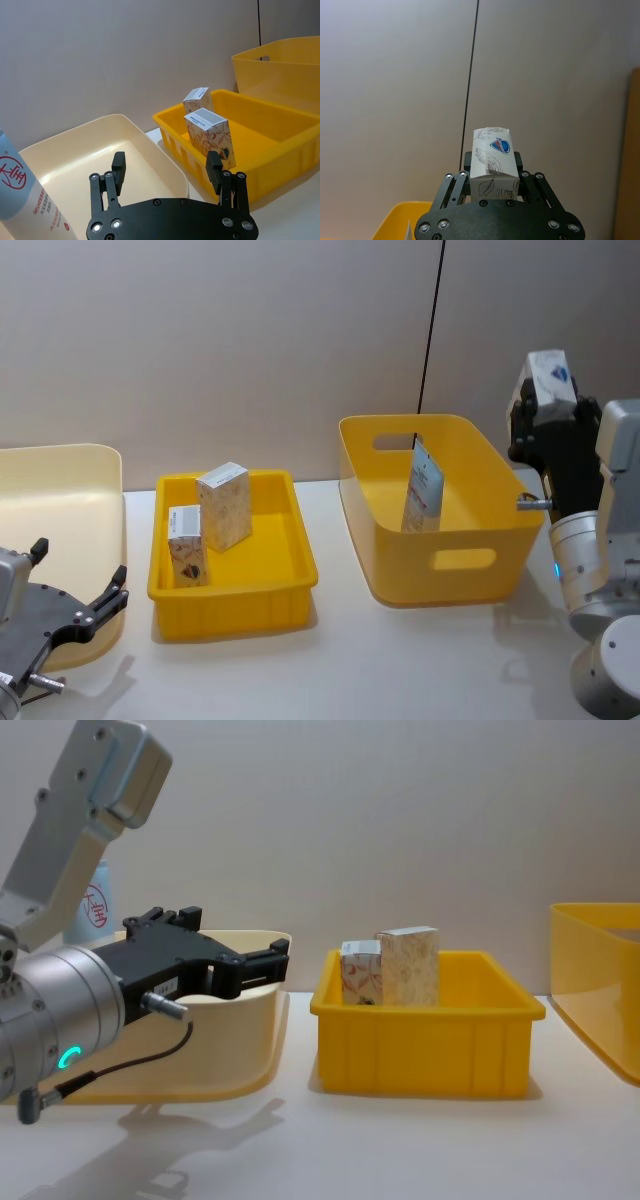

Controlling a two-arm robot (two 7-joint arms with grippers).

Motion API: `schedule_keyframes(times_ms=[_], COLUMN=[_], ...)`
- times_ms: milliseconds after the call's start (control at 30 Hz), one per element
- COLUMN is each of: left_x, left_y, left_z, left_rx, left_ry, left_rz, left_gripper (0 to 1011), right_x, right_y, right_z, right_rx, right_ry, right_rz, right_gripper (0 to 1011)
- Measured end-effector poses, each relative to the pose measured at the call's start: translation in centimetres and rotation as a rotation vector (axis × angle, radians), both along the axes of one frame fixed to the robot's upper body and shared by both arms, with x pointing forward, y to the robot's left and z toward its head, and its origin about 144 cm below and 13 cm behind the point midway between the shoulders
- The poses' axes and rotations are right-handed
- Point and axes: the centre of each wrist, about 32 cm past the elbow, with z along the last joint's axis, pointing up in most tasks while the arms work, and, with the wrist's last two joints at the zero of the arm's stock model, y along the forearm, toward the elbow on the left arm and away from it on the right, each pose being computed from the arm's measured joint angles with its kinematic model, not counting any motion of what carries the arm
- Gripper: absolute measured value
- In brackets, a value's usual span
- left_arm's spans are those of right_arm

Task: Bimanual collaborative sorting of washing and personal care products

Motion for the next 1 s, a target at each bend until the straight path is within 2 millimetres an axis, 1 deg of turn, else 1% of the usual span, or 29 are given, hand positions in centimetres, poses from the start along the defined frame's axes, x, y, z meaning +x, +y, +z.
schedule_keyframes(times_ms=[267,600,633,1000], left_x=[0.0,0.0,0.0,0.0], left_y=[0.0,0.0,0.0,0.0], left_z=[0.0,0.0,0.0,0.0], left_rx=[0.000,0.000,0.000,0.000], left_ry=[0.000,0.000,0.000,0.000], left_rz=[0.000,0.000,0.000,0.000], left_gripper=[1000,1000,1000,1000], right_x=[0.3,1.5,1.8,3.0], right_y=[0.0,0.6,0.7,1.5], right_z=[-0.6,-1.6,-2.0,-3.1], right_rx=[0.024,0.066,0.076,0.113], right_ry=[0.087,0.193,0.217,0.289], right_rz=[-0.017,-0.014,-0.013,-0.005], right_gripper=[406,406,406,406])
